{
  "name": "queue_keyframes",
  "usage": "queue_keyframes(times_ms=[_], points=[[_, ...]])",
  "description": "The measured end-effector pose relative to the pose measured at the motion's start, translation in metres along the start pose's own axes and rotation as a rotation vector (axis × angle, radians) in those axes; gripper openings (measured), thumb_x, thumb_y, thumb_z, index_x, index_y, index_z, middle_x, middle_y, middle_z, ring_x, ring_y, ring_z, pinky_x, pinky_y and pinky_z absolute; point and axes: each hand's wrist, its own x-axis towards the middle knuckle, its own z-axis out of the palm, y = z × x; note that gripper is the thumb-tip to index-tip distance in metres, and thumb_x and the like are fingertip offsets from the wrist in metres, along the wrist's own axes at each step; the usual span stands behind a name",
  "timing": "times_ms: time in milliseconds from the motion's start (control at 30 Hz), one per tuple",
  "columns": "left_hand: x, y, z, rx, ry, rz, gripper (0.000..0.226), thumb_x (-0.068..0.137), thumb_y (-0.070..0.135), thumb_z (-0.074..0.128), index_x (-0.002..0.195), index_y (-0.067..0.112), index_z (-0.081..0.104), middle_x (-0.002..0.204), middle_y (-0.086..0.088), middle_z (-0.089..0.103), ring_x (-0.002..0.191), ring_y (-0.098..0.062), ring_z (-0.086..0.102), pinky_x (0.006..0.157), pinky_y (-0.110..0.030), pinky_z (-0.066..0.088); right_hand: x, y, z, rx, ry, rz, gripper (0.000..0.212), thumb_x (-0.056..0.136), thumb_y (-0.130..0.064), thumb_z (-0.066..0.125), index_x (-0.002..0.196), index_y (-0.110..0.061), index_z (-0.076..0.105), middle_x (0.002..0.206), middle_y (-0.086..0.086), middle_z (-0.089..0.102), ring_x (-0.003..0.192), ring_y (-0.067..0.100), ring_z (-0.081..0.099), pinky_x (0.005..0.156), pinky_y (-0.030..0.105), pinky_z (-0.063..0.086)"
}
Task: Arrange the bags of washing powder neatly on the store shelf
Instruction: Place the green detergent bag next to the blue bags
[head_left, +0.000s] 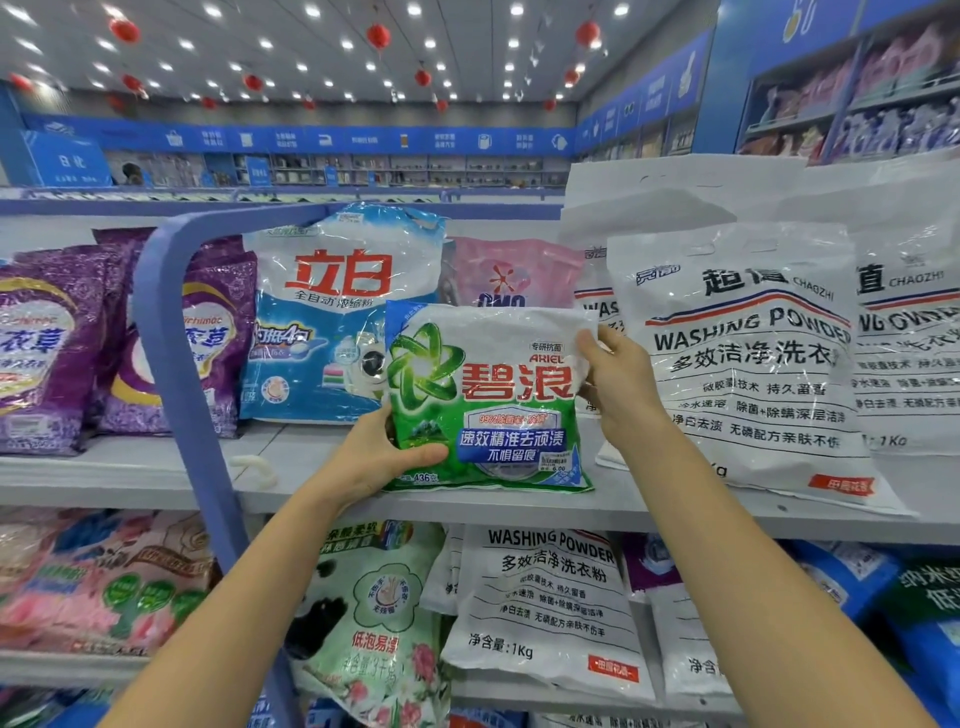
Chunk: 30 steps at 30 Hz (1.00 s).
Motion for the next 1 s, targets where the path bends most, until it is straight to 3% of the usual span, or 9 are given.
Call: queue_keyframes(times_ms=[100,167,300,467,567,633,733,900,1000], points=[[-0.001,0.002,0.002,-0.047,0.006,0.016,0.035,0.075,0.010,0.074,0.098,0.026,0.053,0.089,0.017,0.065,0.074,0.012,0.063,0.069,-0.003,0.047,-0.008,0.010,-0.015,-0.071,-0.072,0.051,0.035,0.093,-0.027,0.052,0.127,-0.022,0.043,0.105,0.005,0.065,0.097,0.020,0.061,0.092,0.037,0.048],[-0.003,0.002,0.003,-0.073,-0.004,0.030,0.035,0.075,0.009,0.073,0.098,0.027,0.054,0.088,0.017,0.068,0.078,0.010,0.065,0.072,-0.008,0.049,-0.018,0.023,-0.020,-0.139,-0.178,0.103,0.050,0.090,-0.033,0.055,0.133,-0.022,0.034,0.124,0.008,0.058,0.104,0.020,0.059,0.091,0.035,0.047],[-0.010,0.003,0.003,-0.127,-0.014,0.037,0.036,0.078,0.013,0.069,0.108,0.025,0.053,0.097,0.014,0.069,0.088,0.003,0.066,0.074,-0.009,0.050,-0.030,0.045,-0.013,-0.246,-0.290,0.169,0.056,0.084,-0.038,0.060,0.131,-0.011,0.044,0.124,0.006,0.060,0.096,0.016,0.065,0.084,0.034,0.054],[-0.035,0.008,-0.001,-0.239,0.099,0.045,0.045,0.074,0.020,0.076,0.113,0.021,0.055,0.105,0.007,0.070,0.093,-0.005,0.067,0.079,-0.018,0.052,-0.045,0.034,-0.002,-0.077,-0.211,0.084,0.050,0.072,-0.030,0.071,0.113,-0.004,0.060,0.093,0.004,0.072,0.072,0.015,0.071,0.061,0.026,0.057],[-0.064,0.016,-0.014,-0.283,0.187,0.083,0.047,0.063,0.020,0.079,0.105,0.024,0.057,0.094,0.013,0.073,0.089,-0.004,0.068,0.073,-0.016,0.052,-0.067,0.021,0.010,-0.050,-0.214,0.008,0.056,0.058,-0.038,0.072,0.105,-0.007,0.064,0.081,0.001,0.074,0.068,0.017,0.071,0.059,0.026,0.057],[-0.082,0.023,-0.021,-0.276,0.190,0.115,0.042,0.068,0.010,0.076,0.103,0.024,0.056,0.090,0.017,0.072,0.086,0.000,0.067,0.068,-0.010,0.050,-0.082,0.014,0.015,-0.012,-0.231,-0.013,0.069,0.047,-0.050,0.080,0.101,-0.010,0.065,0.082,0.001,0.075,0.068,0.017,0.071,0.056,0.025,0.056],[-0.113,0.028,-0.047,-0.271,0.204,0.156,0.043,0.067,0.015,0.075,0.102,0.027,0.054,0.089,0.024,0.071,0.085,0.004,0.067,0.067,-0.009,0.049,-0.108,0.006,0.040,0.018,-0.279,-0.047,0.081,0.022,-0.065,0.083,0.087,-0.019,0.068,0.082,0.003,0.075,0.068,0.017,0.071,0.053,0.023,0.055],[-0.168,0.013,-0.109,-0.278,0.274,0.159,0.043,0.073,0.003,0.072,0.101,0.029,0.052,0.083,0.031,0.068,0.078,0.010,0.064,0.061,-0.003,0.045,-0.158,0.002,0.106,0.031,-0.361,-0.078,0.073,0.021,-0.069,0.081,0.081,-0.027,0.073,0.084,0.003,0.075,0.068,0.018,0.071,0.053,0.023,0.055],[-0.200,-0.006,-0.161,-0.241,0.331,0.155,0.041,0.068,0.013,0.075,0.101,0.029,0.055,0.086,0.027,0.070,0.081,0.006,0.066,0.064,-0.006,0.048,-0.192,0.005,0.157,0.035,-0.399,-0.097,0.068,0.022,-0.072,0.079,0.079,-0.036,0.073,0.086,-0.001,0.075,0.072,0.017,0.071,0.056,0.023,0.055]])
